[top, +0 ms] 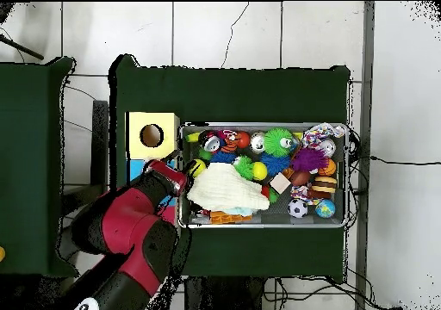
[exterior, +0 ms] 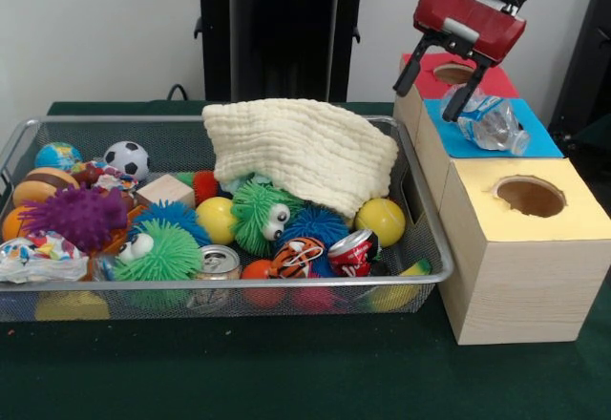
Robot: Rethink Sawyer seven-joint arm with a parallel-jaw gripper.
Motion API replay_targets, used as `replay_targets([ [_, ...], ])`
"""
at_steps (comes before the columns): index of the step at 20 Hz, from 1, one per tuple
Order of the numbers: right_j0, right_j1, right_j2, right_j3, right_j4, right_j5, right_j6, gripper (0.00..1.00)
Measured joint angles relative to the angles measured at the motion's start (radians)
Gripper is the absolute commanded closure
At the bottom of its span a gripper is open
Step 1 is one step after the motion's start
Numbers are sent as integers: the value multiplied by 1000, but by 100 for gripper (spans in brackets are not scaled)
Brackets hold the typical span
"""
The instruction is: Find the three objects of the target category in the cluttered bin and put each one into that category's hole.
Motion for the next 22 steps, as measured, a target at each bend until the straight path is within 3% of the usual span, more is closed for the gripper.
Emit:
replay_targets([
  [22, 3, 1, 5, 2, 1, -17, 0, 0],
])
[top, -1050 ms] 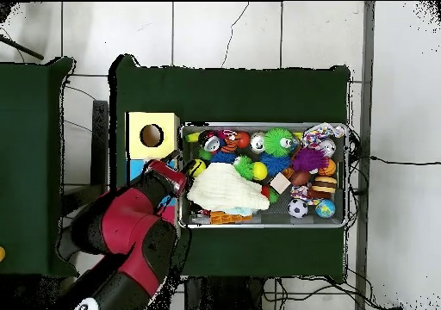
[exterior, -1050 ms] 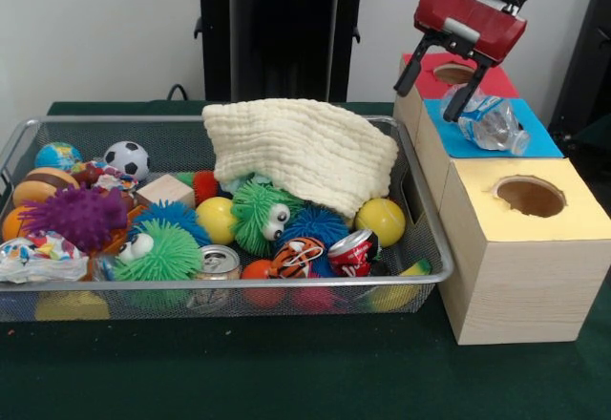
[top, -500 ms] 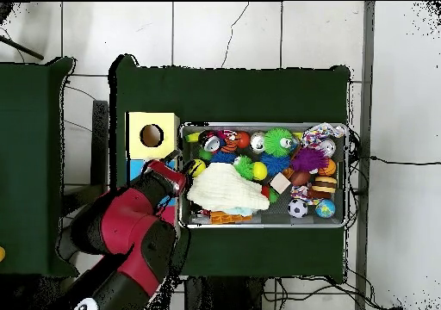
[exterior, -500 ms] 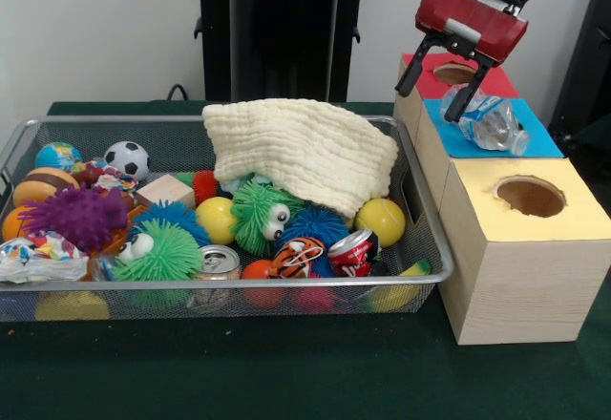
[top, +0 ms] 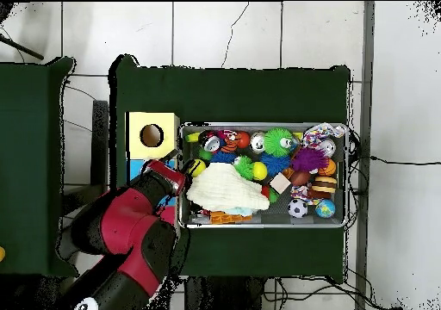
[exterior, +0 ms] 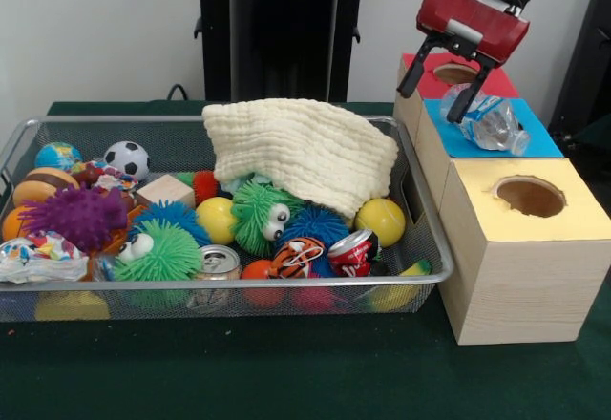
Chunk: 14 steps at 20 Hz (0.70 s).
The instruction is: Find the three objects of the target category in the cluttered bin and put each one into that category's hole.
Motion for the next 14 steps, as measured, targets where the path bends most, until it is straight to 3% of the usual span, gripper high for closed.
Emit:
replay_targets([
  [14, 0, 2, 2, 0, 4, -26, 0, 0],
])
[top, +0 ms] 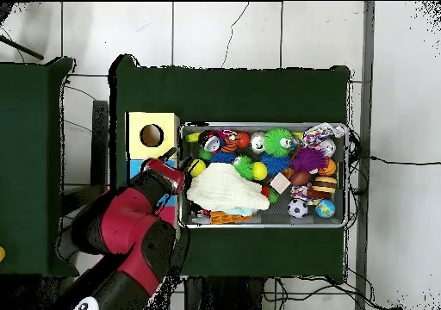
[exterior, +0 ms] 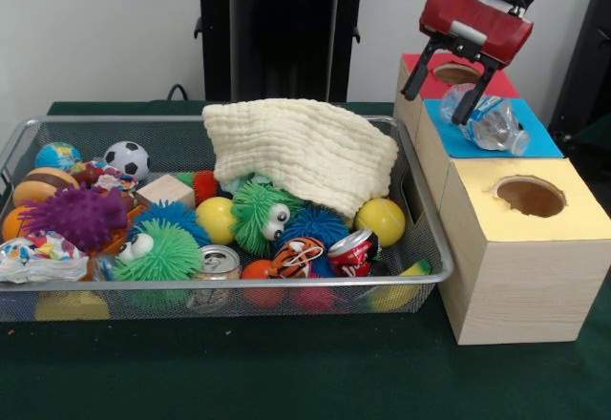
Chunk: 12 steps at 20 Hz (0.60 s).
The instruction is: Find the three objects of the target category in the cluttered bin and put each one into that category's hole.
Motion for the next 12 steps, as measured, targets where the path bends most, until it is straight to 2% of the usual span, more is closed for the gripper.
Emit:
replay_targets([
  [12, 4, 21, 0, 9, 25, -10, 0, 0],
])
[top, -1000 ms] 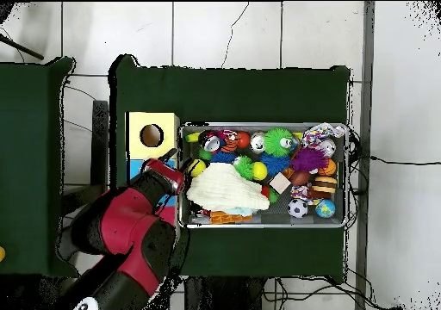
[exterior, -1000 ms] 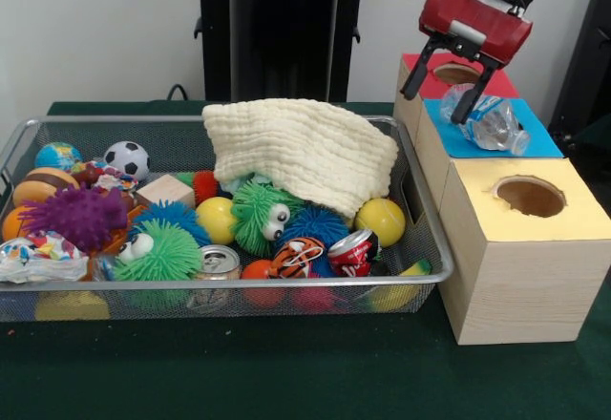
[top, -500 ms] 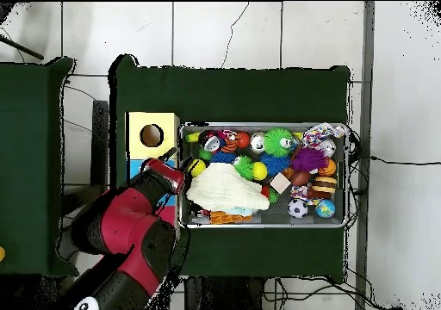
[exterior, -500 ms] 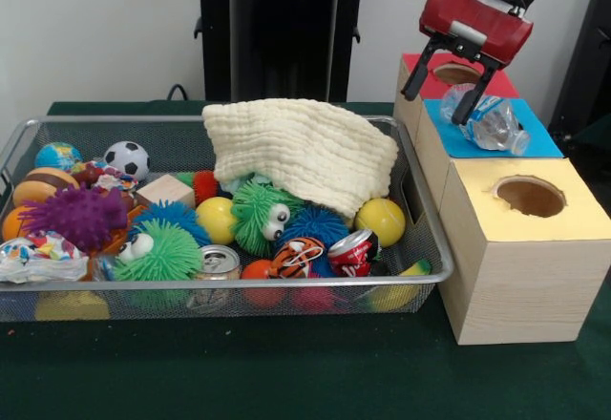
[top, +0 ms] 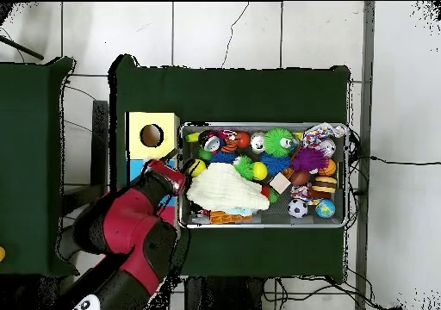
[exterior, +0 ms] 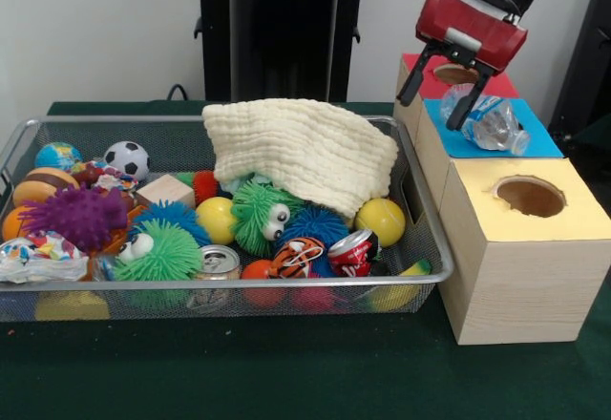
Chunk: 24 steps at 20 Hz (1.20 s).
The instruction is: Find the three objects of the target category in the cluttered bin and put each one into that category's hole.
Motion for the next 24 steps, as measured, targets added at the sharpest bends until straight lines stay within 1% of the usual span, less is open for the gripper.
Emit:
replay_targets([
  [13, 26, 36, 0, 34, 40, -34, 0, 0],
  [24, 81, 82, 0, 50, 116, -34, 0, 0],
])
